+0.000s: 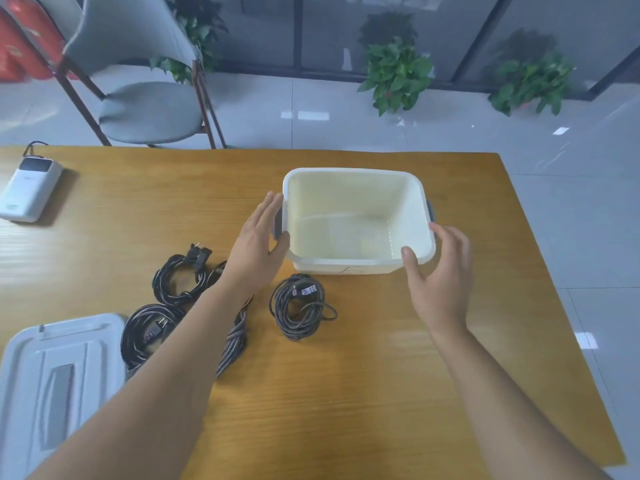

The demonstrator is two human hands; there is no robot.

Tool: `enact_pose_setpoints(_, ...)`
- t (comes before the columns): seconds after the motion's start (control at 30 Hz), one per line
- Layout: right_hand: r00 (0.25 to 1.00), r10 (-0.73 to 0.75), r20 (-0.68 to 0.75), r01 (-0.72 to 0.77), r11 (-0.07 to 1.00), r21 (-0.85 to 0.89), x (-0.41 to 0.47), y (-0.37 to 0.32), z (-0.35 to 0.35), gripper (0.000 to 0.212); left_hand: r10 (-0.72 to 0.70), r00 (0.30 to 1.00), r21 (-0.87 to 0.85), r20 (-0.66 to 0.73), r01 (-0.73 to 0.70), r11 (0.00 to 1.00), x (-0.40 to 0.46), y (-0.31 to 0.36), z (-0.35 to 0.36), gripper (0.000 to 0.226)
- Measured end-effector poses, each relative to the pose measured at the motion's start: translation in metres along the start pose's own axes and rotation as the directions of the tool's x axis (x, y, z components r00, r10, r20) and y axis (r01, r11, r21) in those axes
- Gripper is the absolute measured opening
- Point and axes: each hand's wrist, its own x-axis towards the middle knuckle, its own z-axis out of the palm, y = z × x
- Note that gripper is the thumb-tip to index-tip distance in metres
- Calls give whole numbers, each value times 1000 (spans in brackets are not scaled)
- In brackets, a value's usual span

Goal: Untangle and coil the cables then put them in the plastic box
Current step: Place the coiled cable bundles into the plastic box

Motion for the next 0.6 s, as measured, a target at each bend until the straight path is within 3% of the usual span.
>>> enact_pose_setpoints(0.07, 976, -214, -37, 215, 976, 17, -19, -18, 5, 40, -11, 999, 16, -42, 11, 1000, -17, -7, -8, 64)
enact_pose_setpoints(0.17, 916, -361, 172, 356, 932, 63, -59, -41, 30, 44, -76, 996, 32, -44, 78, 996, -55, -29, -15, 67)
enact_pose_setpoints(0.27, 851, -249, 462, 295, 955, -29, -89, -55, 66, 72, -150, 986, 93, -77, 157, 983, -95, -55, -17, 75)
enact_pose_setpoints(0.37, 771, -90, 631, 258, 950, -179, -100, -64, 95, 103, -245, 963, 147, -114, 260, 954, -132, -76, -17, 93)
enact_pose_setpoints(0.5, 750, 0, 661, 235, 934, -267, -107, -69, 120, 124, -364, 924, 221, -120, 382, 897, -165, -95, -10, 116)
enact_pose_setpoints(0.6, 761, 14, 648, 237, 925, -298, -109, -68, 129, 125, -346, 928, 302, -135, 371, 878, -175, -106, 1, 119)
